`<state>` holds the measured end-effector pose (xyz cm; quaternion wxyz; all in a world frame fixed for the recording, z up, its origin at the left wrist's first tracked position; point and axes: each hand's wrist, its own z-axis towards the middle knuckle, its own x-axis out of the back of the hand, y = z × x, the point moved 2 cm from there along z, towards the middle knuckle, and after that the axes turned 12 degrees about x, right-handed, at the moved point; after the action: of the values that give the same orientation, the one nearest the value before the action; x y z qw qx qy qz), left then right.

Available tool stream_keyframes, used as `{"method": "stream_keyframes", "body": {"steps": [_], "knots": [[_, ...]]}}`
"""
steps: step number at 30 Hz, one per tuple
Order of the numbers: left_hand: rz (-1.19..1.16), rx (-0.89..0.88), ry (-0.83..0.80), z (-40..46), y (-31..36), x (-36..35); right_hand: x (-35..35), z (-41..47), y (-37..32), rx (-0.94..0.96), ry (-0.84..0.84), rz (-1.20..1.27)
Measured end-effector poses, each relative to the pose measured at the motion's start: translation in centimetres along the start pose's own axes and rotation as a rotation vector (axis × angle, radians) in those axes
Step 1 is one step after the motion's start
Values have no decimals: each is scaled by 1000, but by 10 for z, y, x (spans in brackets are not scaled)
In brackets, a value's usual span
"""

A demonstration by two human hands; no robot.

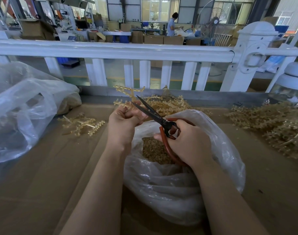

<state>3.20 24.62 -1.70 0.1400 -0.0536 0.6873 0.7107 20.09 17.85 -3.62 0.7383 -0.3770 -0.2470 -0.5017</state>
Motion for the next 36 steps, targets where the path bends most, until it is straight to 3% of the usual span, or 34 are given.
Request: {"method": "stream_keyframes", "body": {"steps": [7,15,36], "knots": [[-38,19,7,0,-1,1,1,1,0,-2,-3,11],[-97,66,-93,0,-1,1,2,2,-1,-4,0,34],[58,52,-133,-5,0,-3,4,2,-2,41,52,-21]]}}
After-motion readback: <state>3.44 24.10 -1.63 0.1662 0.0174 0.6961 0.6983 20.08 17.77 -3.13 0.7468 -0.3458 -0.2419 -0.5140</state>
